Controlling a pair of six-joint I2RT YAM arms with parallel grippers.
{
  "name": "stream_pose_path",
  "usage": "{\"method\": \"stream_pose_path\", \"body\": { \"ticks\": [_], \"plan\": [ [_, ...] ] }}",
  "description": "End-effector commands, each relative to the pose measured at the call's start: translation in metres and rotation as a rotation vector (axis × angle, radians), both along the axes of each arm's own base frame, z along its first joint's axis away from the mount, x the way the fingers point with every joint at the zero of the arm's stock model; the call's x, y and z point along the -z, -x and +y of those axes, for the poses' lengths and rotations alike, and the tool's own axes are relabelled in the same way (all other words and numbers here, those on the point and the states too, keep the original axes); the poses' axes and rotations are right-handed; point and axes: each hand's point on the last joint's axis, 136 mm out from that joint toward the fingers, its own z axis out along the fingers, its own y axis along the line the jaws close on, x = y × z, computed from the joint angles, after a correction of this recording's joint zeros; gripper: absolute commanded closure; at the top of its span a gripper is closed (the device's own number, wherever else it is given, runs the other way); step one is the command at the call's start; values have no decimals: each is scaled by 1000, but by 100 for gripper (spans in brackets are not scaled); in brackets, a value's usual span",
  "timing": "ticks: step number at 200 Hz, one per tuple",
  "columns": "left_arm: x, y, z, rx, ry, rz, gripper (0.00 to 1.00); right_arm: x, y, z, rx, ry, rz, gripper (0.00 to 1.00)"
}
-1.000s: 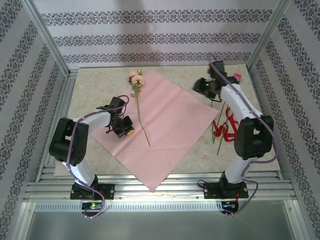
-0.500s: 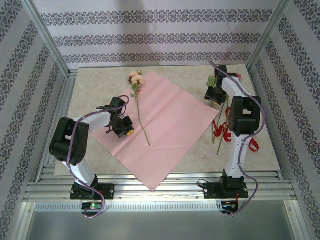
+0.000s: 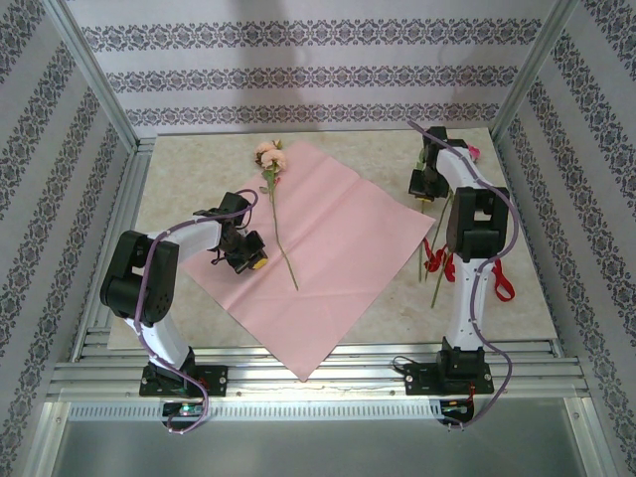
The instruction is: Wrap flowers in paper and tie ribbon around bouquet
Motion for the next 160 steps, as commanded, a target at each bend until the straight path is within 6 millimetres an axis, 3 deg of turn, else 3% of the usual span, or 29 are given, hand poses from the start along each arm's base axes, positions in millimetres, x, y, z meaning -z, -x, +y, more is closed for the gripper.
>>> {"method": "stream_pose_path", "body": {
  "ticks": [1, 33, 54, 76, 86, 97, 125, 142, 160],
  "plan": [
    [0, 4, 2, 24, -8, 29, 96, -95, -25, -5, -20, 126, -243, 100],
    [2, 6, 3, 29, -12, 30, 96, -192, -30, -2, -2, 204, -453, 100],
    [4, 6, 3, 30, -14, 31, 96, -248, -24, 15, -28, 213, -579, 100],
    [3, 5, 3, 31, -12, 26, 96, -278, -9, 51, -82, 144, -641, 100],
    [4, 5, 2, 29, -10, 23, 96, -275, -5, 79, -104, 23, -645, 100],
    [3, 4, 2, 28, -7, 18, 96, -262, 1, 123, -152, -133, -621, 100],
    [3, 3, 1, 28, -2, 12, 96, -203, 20, 247, -292, -414, -487, 100],
    [2, 4, 1, 33, -2, 11, 96, -173, 25, 295, -325, -499, -417, 100],
    [1, 5, 1, 36, -2, 11, 96, -137, 25, 329, -342, -536, -333, 100]
  ]
}}
